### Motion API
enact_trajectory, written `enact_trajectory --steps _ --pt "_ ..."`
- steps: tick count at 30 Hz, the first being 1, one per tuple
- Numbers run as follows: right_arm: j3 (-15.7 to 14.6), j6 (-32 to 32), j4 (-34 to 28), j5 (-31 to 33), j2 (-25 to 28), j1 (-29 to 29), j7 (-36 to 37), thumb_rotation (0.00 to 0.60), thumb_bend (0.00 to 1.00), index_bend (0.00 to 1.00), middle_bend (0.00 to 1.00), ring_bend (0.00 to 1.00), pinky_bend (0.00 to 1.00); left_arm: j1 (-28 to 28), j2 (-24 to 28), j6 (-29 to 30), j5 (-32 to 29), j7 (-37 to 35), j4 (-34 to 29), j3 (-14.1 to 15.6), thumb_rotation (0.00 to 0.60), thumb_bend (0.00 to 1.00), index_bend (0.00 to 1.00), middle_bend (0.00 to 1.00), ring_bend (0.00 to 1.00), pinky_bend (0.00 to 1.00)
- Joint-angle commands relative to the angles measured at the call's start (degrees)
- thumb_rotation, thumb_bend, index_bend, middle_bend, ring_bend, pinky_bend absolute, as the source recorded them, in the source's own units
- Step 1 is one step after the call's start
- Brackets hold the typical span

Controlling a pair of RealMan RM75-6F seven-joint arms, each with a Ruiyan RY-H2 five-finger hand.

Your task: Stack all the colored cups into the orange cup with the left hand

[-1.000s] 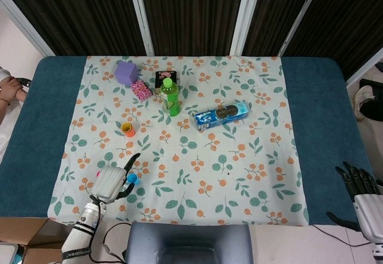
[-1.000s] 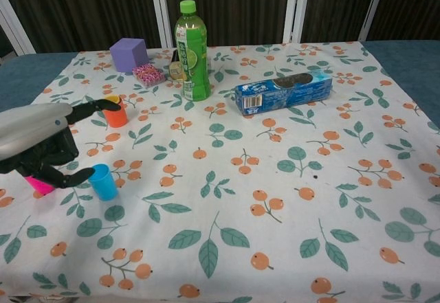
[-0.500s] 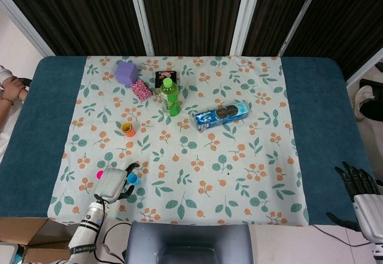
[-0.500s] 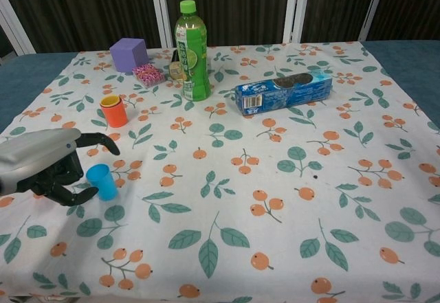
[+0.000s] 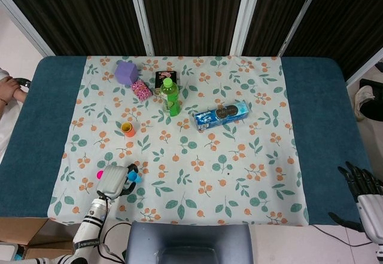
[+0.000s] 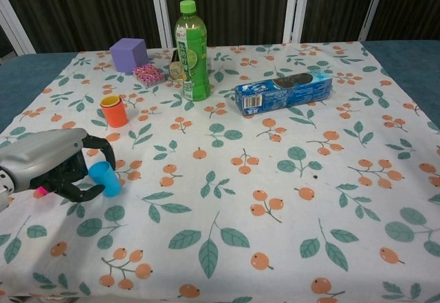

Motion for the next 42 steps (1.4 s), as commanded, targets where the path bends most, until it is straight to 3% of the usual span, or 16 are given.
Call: enact_trajectory --steps 1,6,11,16,21,29,42 --pt "-0.01 -0.05 -0.01 0.02 -0.01 0.01 -0.03 0.6 0.2 0.0 0.0 0.0 0.0 0.0 -0.04 0.09 0.01 0.01 0.28 -0.23 0.6 0.36 0.55 1.0 1.0 1.0" --pt "-0.08 -0.01 -0.02 -0.1 -0.06 -0.02 -0.13 0.6 0.2 0.0 0.0 0.0 0.0 -0.56 0.53 1.69 1.68 0.17 0.14 -2.1 0.6 0.36 0.61 1.0 1.0 1.0" --pt "0.12 0.01 -0.06 0.3 0.13 0.01 0.27 0.6 0.2 0.0 0.0 0.0 0.0 -3.29 1.15 4.33 3.19 4.49 1.78 -6.71 0.6 0.37 0.61 1.0 1.0 1.0" --pt "0.45 -0.75 -0.16 1.23 0.11 0.34 -0.19 0.6 0.2 0.0 0.0 0.0 0.0 -8.6 -0.8 3.43 -0.74 8.61 7.45 -14.0 0.6 0.37 0.61 1.0 1.0 1.0" --pt "0.92 -0.95 -0.39 2.23 0.1 0.45 -0.41 0.6 0.2 0.0 0.0 0.0 0.0 -12.56 -3.41 0.83 -4.75 8.95 14.36 -17.66 0.6 0.37 0.61 1.0 1.0 1.0" --pt "1.45 -1.02 -0.2 3.12 0.13 0.57 0.04 0.6 0.2 0.0 0.0 0.0 0.0 -14.69 -6.55 -2.33 -8.81 6.78 24.05 -18.21 0.6 0.37 0.61 1.0 1.0 1.0" --pt "1.54 -1.33 -0.53 3.6 -0.01 0.59 -0.32 0.6 0.2 0.0 0.0 0.0 0.0 -15.19 -8.29 -3.9 -8.94 4.95 28.16 -15.75 0.6 0.37 0.61 1.0 1.0 1.0"
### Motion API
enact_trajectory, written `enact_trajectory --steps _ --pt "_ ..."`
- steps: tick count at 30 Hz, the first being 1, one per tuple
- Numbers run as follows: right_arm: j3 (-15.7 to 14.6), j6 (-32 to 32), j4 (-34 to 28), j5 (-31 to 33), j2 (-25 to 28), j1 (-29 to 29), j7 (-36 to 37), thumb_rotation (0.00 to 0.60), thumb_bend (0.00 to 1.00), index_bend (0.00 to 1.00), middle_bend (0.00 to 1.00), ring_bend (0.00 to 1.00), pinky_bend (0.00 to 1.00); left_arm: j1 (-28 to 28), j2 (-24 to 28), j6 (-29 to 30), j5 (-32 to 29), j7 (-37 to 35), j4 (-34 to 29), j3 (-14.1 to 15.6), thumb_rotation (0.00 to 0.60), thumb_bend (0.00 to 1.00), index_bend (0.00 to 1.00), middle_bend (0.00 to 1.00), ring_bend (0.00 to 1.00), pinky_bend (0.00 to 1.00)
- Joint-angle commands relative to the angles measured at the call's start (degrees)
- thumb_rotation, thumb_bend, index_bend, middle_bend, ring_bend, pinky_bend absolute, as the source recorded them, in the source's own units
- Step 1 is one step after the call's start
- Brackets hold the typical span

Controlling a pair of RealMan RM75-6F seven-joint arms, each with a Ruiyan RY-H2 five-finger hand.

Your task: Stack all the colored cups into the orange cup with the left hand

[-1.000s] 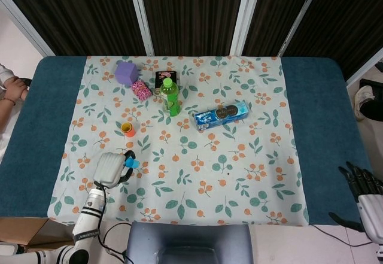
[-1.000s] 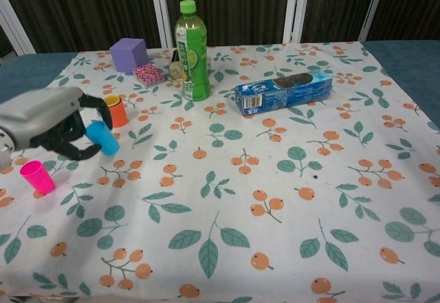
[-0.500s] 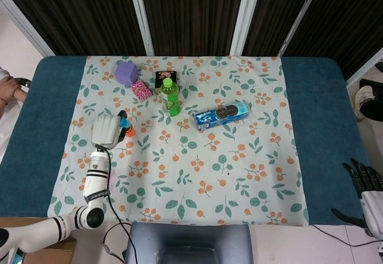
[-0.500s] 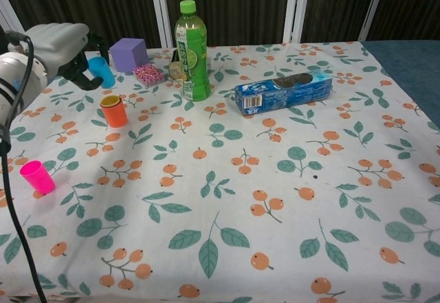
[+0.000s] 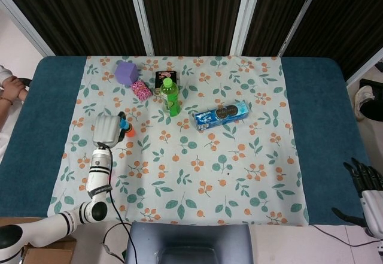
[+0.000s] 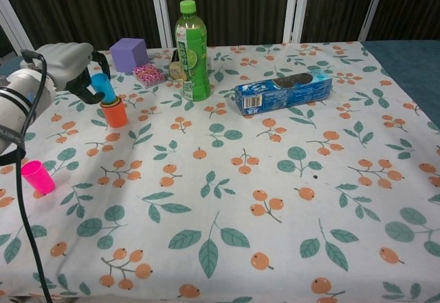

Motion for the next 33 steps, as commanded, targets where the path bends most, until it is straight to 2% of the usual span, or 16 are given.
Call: enact_trajectory --steps 1,5,6,9,10,11,16,20,24,26,31,33 --pt "0.02 0.12 -0.03 -0.04 0.04 -0.05 0.13 0.6 0.2 0.0 0.0 0.0 0.0 -0.05 -0.51 -0.3 -0.03 -0.24 0.83 0.53 0.6 0.37 0.61 1.0 1.0 1.0" --pt "0.01 0.27 0.0 -0.14 0.06 -0.12 0.24 0.6 0.2 0.0 0.0 0.0 0.0 -0.09 -1.15 -0.96 -0.38 -0.73 1.96 0.95 0.6 0.37 0.57 1.0 1.0 1.0" --pt "0.01 0.22 0.01 -0.11 0.06 -0.11 0.2 0.6 0.2 0.0 0.0 0.0 0.0 -0.14 -1.32 -1.08 -0.22 -0.96 2.33 1.13 0.6 0.37 0.49 1.0 1.0 1.0" --pt "-0.02 -0.06 -0.07 0.05 0.15 -0.05 0.08 0.6 0.2 0.0 0.0 0.0 0.0 -0.15 -1.56 -0.68 1.23 -2.72 2.88 1.44 0.6 0.37 0.11 1.0 1.0 1.0" --pt "0.01 -0.04 -0.1 0.09 0.16 -0.05 0.07 0.6 0.2 0.0 0.0 0.0 0.0 -0.08 -1.53 -0.61 1.72 -3.38 2.79 1.58 0.6 0.37 0.04 1.0 1.0 1.0" --pt "0.04 0.0 -0.1 0.1 0.14 -0.05 0.07 0.6 0.2 0.0 0.0 0.0 0.0 0.07 -1.34 -0.65 2.11 -4.15 2.33 1.67 0.6 0.36 0.0 1.0 1.0 1.0" --pt "-0.05 -0.49 -0.06 0.11 -0.05 0.12 -0.53 0.6 0.2 0.0 0.0 0.0 0.0 1.78 1.85 0.36 3.43 -5.6 -4.33 2.43 0.6 0.35 0.0 1.0 1.0 1.0" --pt "-0.3 -0.36 -0.1 -0.46 -0.08 0.05 -0.75 0.6 0.2 0.0 0.0 0.0 0.0 5.27 8.06 1.85 4.31 -7.39 -15.99 3.63 0.6 0.34 0.0 1.0 1.0 1.0" --pt "-0.15 0.14 0.01 -0.43 -0.03 -0.11 -0.47 0.6 0.2 0.0 0.0 0.0 0.0 11.39 17.69 2.83 7.94 -12.65 -30.65 8.5 0.6 0.35 0.0 1.0 1.0 1.0" --pt "-0.06 -0.11 -0.04 -0.19 -0.19 0.0 -0.88 0.6 0.2 0.0 0.0 0.0 0.0 13.28 21.89 1.92 9.57 -14.45 -35.58 11.02 0.6 0.36 0.0 1.0 1.0 1.0" --pt "-0.36 -0.51 -0.23 -0.75 -0.22 0.18 -0.91 0.6 0.2 0.0 0.0 0.0 0.0 14.74 24.22 2.69 12.24 -15.09 -38.4 13.07 0.6 0.35 0.0 1.0 1.0 1.0" --pt "-0.69 -0.51 -0.26 -1.51 -0.13 0.21 -0.83 0.6 0.2 0.0 0.0 0.0 0.0 16.09 25.34 3.02 13.97 -15.95 -40.44 15.13 0.6 0.35 0.0 1.0 1.0 1.0"
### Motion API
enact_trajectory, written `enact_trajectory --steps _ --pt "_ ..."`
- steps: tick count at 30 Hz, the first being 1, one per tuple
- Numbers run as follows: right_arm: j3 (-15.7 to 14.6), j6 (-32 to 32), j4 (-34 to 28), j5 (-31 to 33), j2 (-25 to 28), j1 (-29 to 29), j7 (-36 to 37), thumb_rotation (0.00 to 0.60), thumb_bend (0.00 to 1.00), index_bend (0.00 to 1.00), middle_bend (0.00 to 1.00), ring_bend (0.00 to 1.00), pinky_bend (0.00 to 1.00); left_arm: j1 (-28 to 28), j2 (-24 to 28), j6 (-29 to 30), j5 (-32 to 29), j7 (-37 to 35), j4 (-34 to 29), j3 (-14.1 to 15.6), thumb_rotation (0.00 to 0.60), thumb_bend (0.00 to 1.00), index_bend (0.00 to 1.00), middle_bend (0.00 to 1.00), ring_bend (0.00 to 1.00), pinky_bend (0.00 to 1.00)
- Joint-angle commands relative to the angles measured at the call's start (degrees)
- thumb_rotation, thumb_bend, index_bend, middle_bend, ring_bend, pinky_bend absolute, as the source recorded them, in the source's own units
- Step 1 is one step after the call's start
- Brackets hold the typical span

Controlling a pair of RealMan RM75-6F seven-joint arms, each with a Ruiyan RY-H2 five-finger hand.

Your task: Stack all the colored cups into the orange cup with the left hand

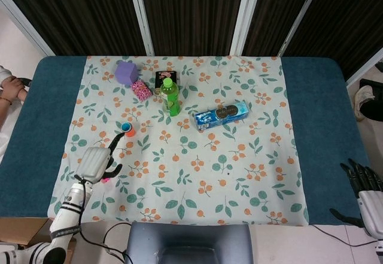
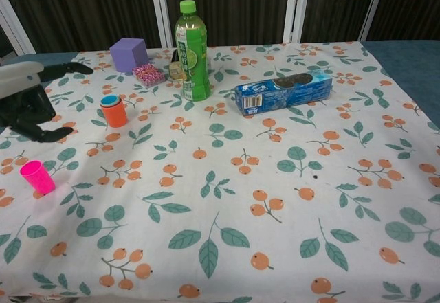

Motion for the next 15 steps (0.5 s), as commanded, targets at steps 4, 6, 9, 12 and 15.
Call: enact_trajectory --steps 4,6,9,12,15 --pt "-0.37 0.55 -0.06 -1.15 0.32 -0.11 1.03 0.6 0.2 0.0 0.0 0.0 0.0 4.86 2.44 1.88 6.21 -1.14 -3.76 7.35 0.6 0.36 0.0 1.0 1.0 1.0" --pt "-0.68 0.7 -0.01 -1.79 0.45 -0.18 1.25 0.6 0.2 0.0 0.0 0.0 0.0 5.53 1.45 1.96 5.7 -1.23 -2.29 7.87 0.6 0.36 0.01 1.0 1.0 1.0" --pt "-0.75 1.25 0.02 -2.04 0.65 -0.42 1.86 0.6 0.2 0.0 0.0 0.0 0.0 6.39 0.18 1.99 5.08 -2.4 -0.12 8.13 0.6 0.36 0.03 1.0 1.0 1.0" --pt "-0.64 1.54 0.11 -1.85 0.64 -0.53 2.08 0.6 0.2 0.0 0.0 0.0 0.0 6.95 -0.9 1.08 4.48 -4.75 2.1 8.18 0.6 0.36 0.05 1.0 1.0 1.0" --pt "-0.91 1.02 0.04 -2.11 0.68 -0.37 1.96 0.6 0.2 0.0 0.0 0.0 0.0 6.92 -1.53 -0.16 3.86 -6.41 4.33 7.79 0.6 0.36 0.09 1.0 1.0 1.0"
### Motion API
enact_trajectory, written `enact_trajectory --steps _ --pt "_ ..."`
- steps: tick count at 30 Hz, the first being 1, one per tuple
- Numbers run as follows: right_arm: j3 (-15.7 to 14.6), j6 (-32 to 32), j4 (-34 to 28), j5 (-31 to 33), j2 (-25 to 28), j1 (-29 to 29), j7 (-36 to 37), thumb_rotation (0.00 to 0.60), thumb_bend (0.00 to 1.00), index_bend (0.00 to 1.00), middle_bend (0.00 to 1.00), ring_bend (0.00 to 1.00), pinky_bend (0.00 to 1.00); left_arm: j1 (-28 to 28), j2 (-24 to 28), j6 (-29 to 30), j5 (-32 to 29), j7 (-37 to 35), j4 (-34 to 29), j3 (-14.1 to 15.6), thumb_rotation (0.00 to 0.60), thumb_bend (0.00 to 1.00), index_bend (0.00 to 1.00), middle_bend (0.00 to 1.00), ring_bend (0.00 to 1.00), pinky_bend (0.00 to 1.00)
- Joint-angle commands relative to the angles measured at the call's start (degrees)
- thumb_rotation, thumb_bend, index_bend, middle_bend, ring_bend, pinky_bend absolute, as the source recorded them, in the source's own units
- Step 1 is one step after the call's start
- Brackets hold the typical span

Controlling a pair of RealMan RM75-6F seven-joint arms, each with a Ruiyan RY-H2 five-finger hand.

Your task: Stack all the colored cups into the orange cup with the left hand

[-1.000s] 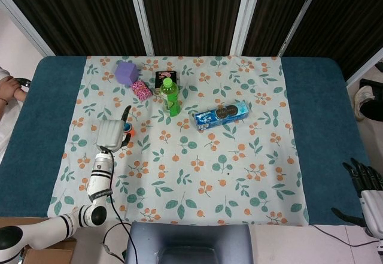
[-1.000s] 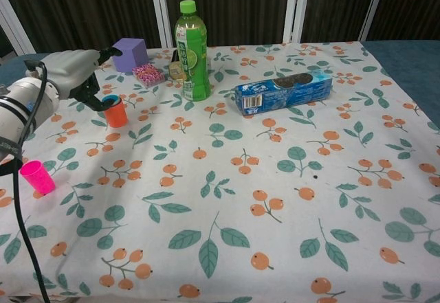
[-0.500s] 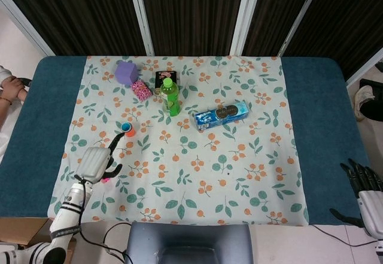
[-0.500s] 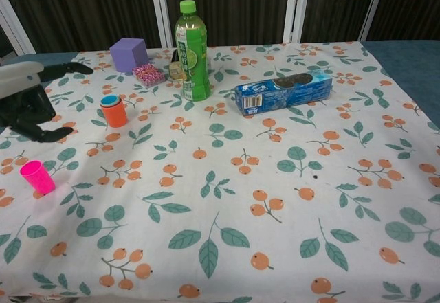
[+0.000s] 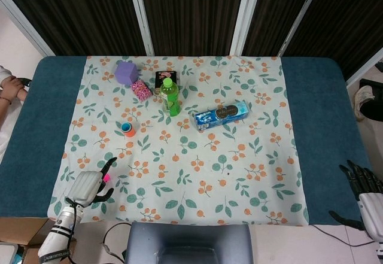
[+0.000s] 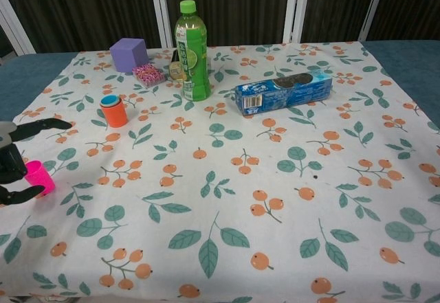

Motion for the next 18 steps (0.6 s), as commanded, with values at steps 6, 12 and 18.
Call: enact_trajectory --steps 6,12,18 --pt "-0.31 -0.23 -0.13 -0.37 0.03 0.05 -0.31 0.6 0.2 0.0 0.0 0.0 0.0 0.68 -2.84 -1.24 -0.29 -2.47 7.33 -0.62 0.6 0.36 0.15 1.0 1.0 1.0" --pt "-0.46 0.13 -0.18 -0.61 0.21 -0.17 -0.53 0.6 0.2 0.0 0.0 0.0 0.0 0.85 -4.34 -1.88 -0.11 -3.69 11.42 -1.14 0.6 0.36 0.25 1.0 1.0 1.0" --pt "-0.4 -0.13 -0.27 -0.32 0.19 -0.1 -0.97 0.6 0.2 0.0 0.0 0.0 0.0 0.79 -5.06 -2.45 -0.11 -4.41 13.76 -1.9 0.6 0.36 0.32 1.0 1.0 1.0"
